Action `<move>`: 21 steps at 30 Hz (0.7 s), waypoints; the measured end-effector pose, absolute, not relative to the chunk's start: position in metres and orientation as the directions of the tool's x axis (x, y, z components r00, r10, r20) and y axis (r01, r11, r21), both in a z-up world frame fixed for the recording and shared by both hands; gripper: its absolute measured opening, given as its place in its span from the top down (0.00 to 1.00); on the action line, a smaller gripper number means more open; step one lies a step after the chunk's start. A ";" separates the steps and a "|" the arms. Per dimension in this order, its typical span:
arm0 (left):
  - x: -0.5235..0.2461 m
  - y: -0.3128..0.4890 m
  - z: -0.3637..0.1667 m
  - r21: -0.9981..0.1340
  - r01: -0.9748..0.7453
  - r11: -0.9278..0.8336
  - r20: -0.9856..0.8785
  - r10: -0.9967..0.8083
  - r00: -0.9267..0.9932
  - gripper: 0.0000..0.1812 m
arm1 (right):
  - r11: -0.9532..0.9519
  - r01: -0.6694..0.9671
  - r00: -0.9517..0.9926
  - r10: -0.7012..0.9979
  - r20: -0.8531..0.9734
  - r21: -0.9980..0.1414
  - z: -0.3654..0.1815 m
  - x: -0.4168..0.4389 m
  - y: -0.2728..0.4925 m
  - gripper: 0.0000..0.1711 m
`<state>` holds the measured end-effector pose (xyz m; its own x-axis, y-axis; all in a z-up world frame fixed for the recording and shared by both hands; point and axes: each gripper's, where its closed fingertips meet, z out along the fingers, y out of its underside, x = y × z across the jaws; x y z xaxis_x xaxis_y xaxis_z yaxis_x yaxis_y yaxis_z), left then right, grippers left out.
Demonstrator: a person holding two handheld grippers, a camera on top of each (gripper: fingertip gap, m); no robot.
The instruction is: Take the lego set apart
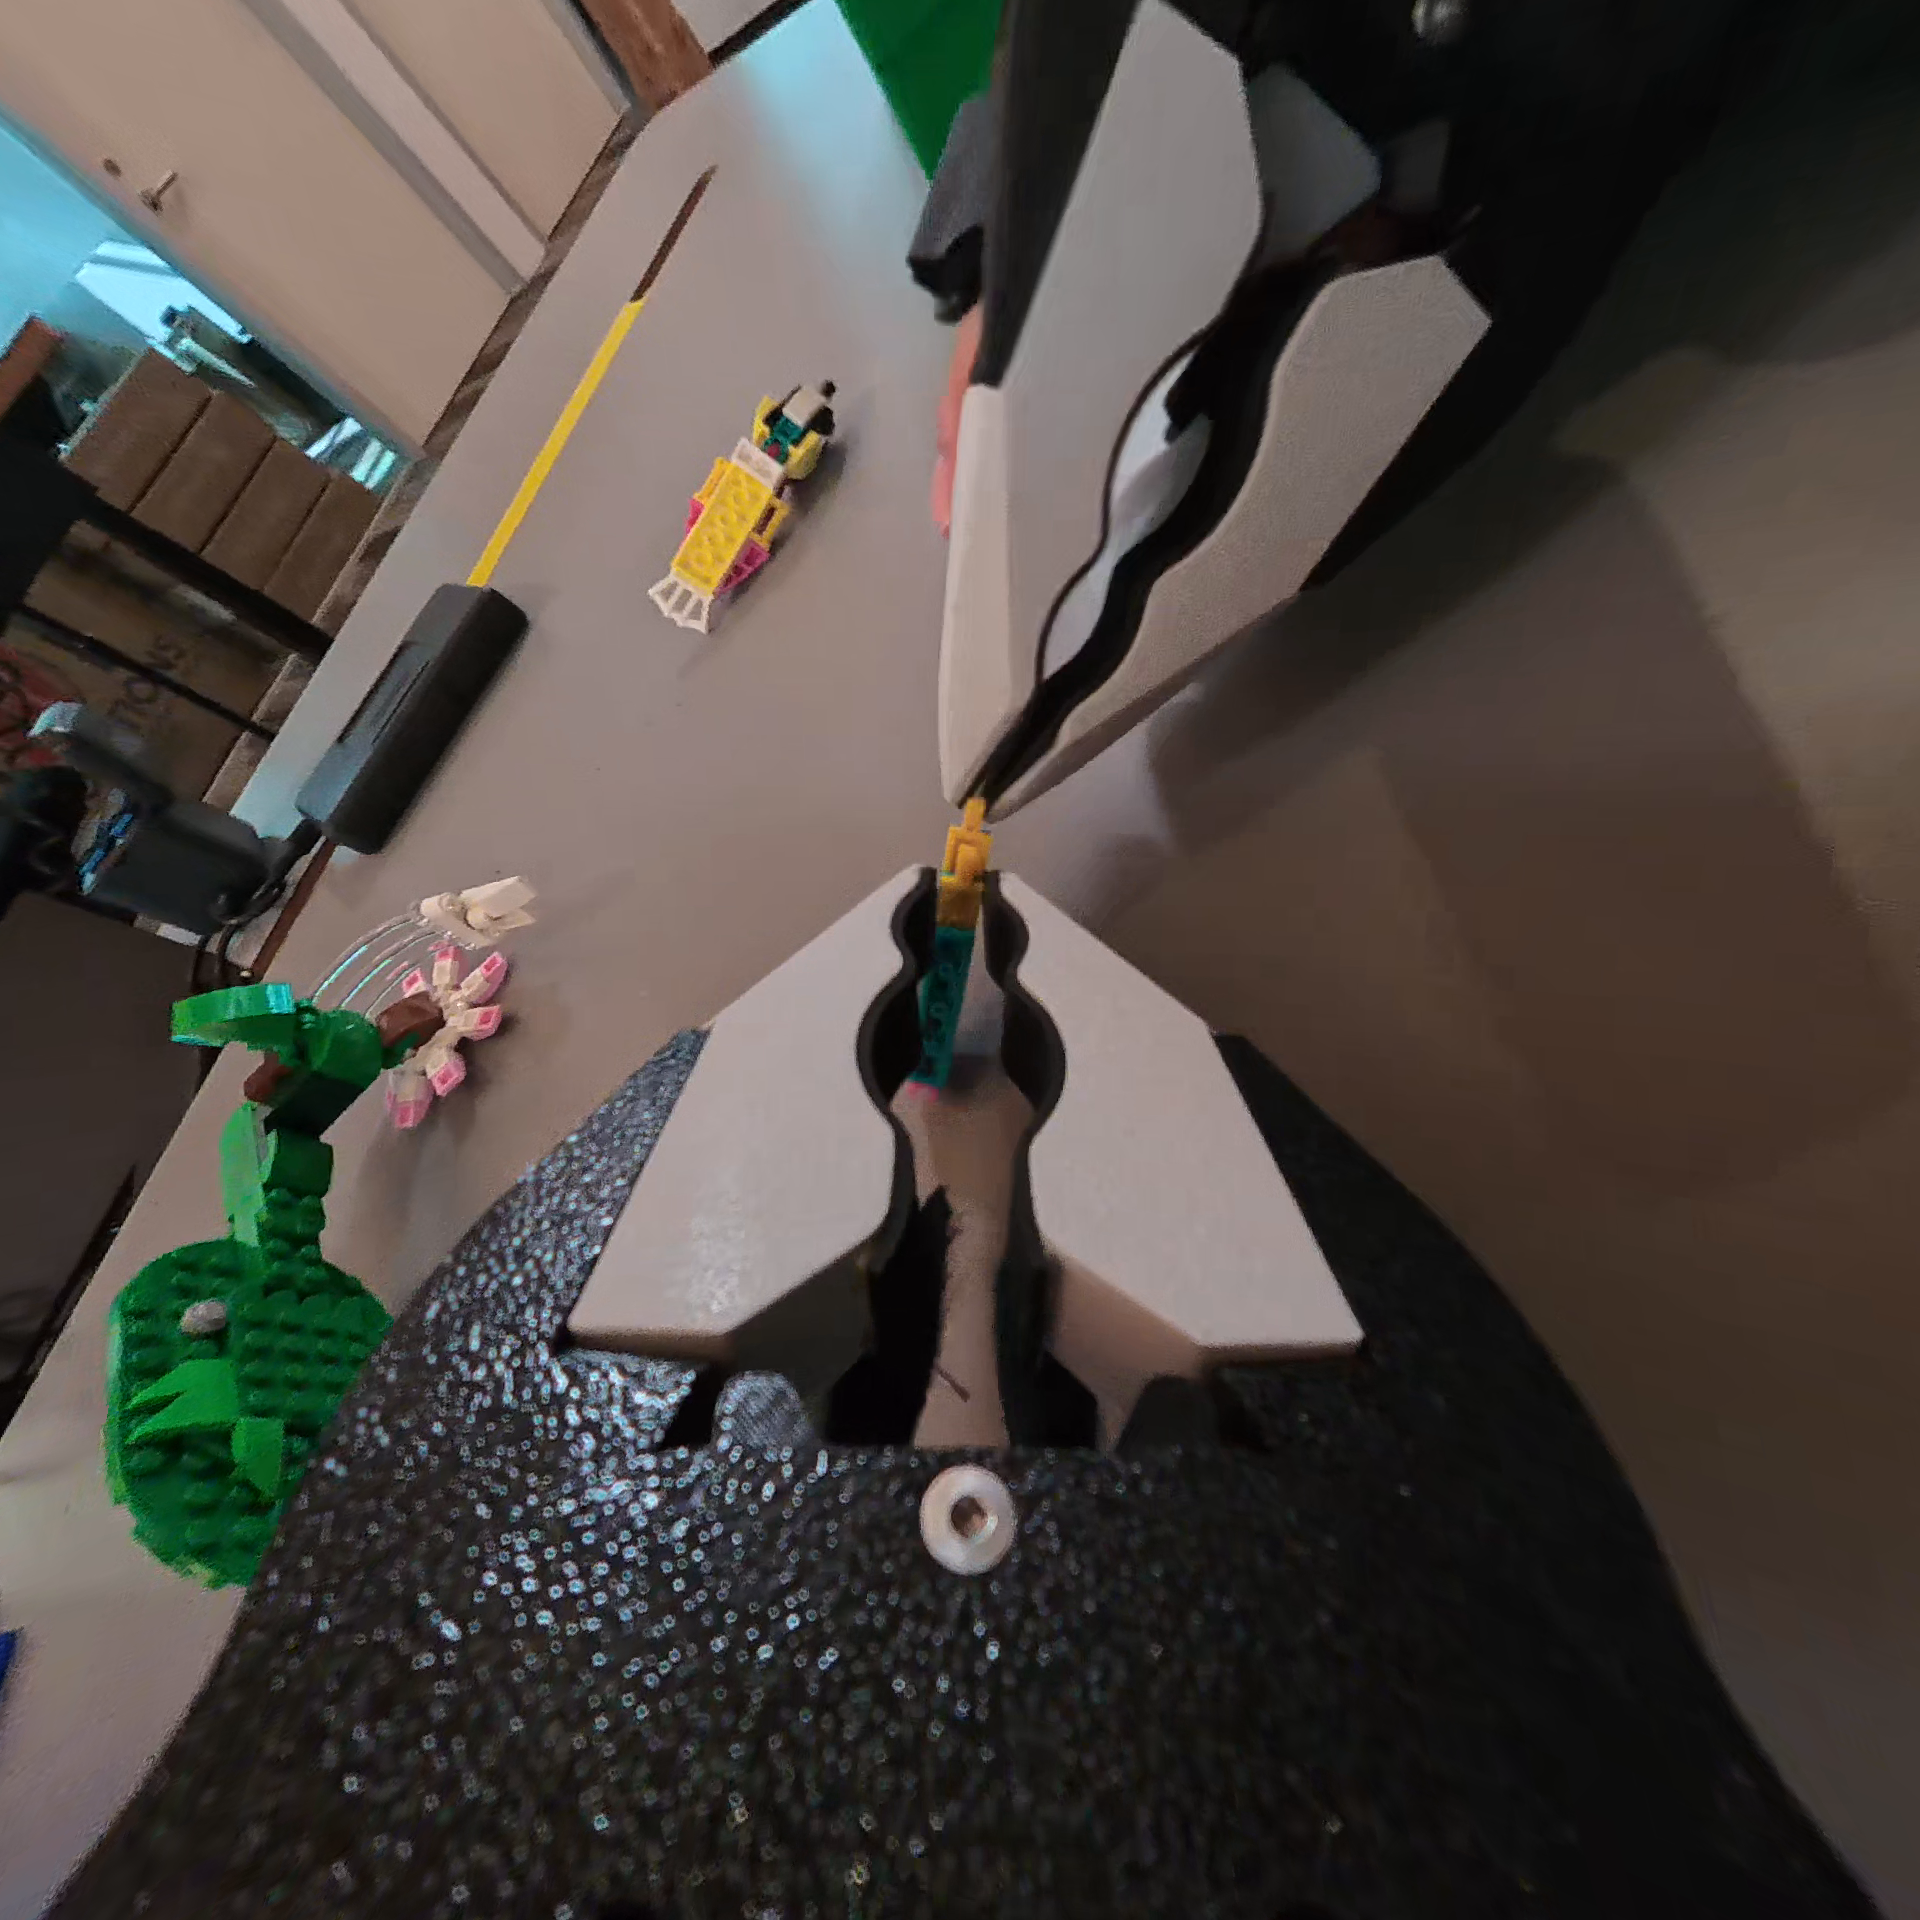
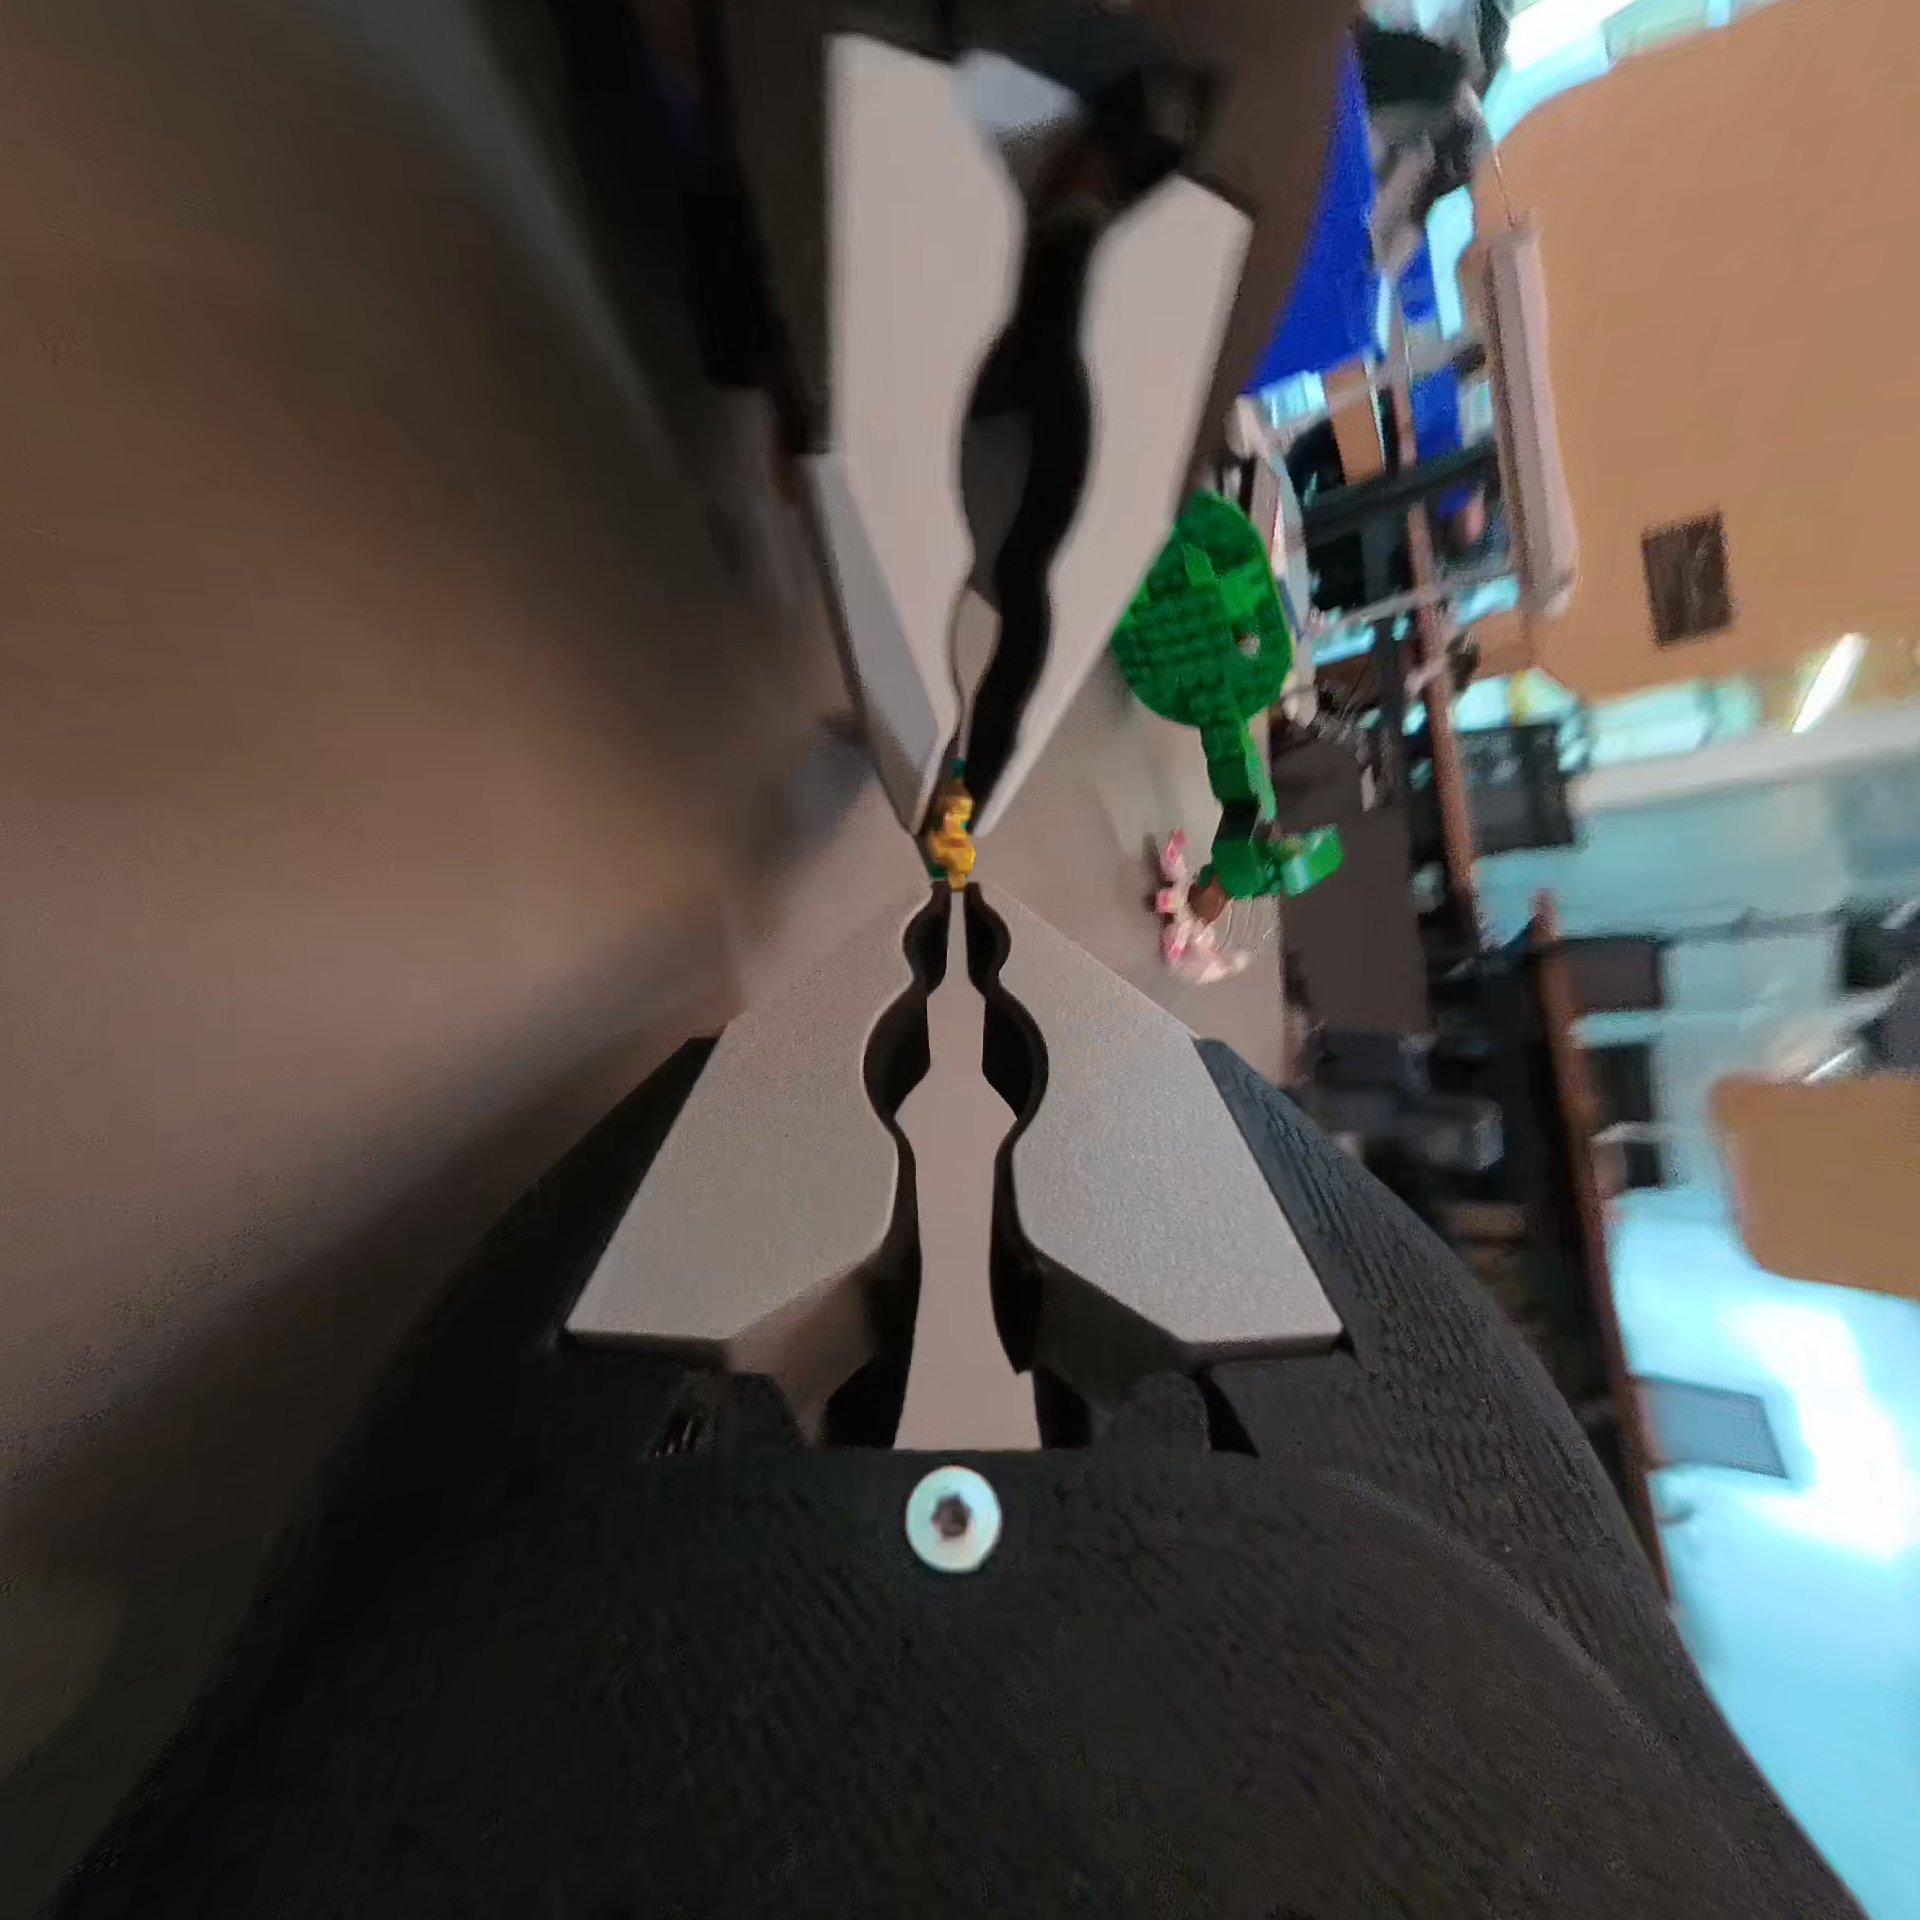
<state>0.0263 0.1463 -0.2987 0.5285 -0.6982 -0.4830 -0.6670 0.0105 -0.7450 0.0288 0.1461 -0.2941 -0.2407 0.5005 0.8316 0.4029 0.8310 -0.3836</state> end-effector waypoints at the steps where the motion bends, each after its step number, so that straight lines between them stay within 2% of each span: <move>1: 0.024 0.148 -0.296 -0.740 -0.673 0.016 -0.500 -0.682 0.534 0.96 | 0.760 0.432 -0.190 0.603 0.775 -0.485 -0.292 0.027 0.150 1.00; 4: 0.014 0.155 -0.285 -0.750 -0.661 0.021 -0.532 -0.613 0.585 0.97 | 0.348 0.434 -0.022 0.926 0.376 -0.831 -0.282 0.022 0.157 0.95; 6: 0.010 0.157 -0.276 -0.774 -0.633 0.032 -0.530 -0.581 0.618 0.97 | 0.054 0.318 0.006 0.998 0.059 -0.946 -0.266 0.019 0.153 0.93; 8: 0.010 0.157 -0.273 -0.782 -0.622 0.041 -0.528 -0.574 0.626 0.96 | -0.163 0.229 0.010 0.986 -0.165 -0.960 -0.254 0.018 0.154 0.93; 11: 0.013 0.155 -0.270 -0.774 -0.629 0.068 -0.548 -0.569 0.613 0.97 | -0.323 0.206 -0.010 0.943 -0.332 -0.924 -0.255 0.015 0.152 0.94; 18: 0.017 0.150 -0.263 -0.782 -0.613 0.117 -0.561 -0.563 0.607 0.97 | -0.409 0.208 -0.026 0.906 -0.423 -0.888 -0.255 0.015 0.149 0.98; 21: 0.022 0.144 -0.253 -0.791 -0.587 0.172 -0.569 -0.559 0.603 0.97 | -0.369 0.220 -0.055 0.919 -0.390 -0.903 -0.251 0.018 0.146 0.98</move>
